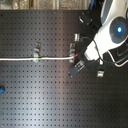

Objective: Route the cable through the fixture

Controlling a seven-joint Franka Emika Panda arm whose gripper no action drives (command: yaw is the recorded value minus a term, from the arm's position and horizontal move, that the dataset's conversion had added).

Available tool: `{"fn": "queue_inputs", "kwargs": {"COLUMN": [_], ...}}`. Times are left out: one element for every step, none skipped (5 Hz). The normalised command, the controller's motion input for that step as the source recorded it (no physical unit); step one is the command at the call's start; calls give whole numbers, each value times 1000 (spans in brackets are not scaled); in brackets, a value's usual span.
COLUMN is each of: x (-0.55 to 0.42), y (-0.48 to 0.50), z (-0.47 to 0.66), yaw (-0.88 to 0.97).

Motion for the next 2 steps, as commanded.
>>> {"fn": "queue_inputs", "kwargs": {"x": [58,165], "y": [-44,89], "z": [-686,-458], "yaw": [-100,-400]}}
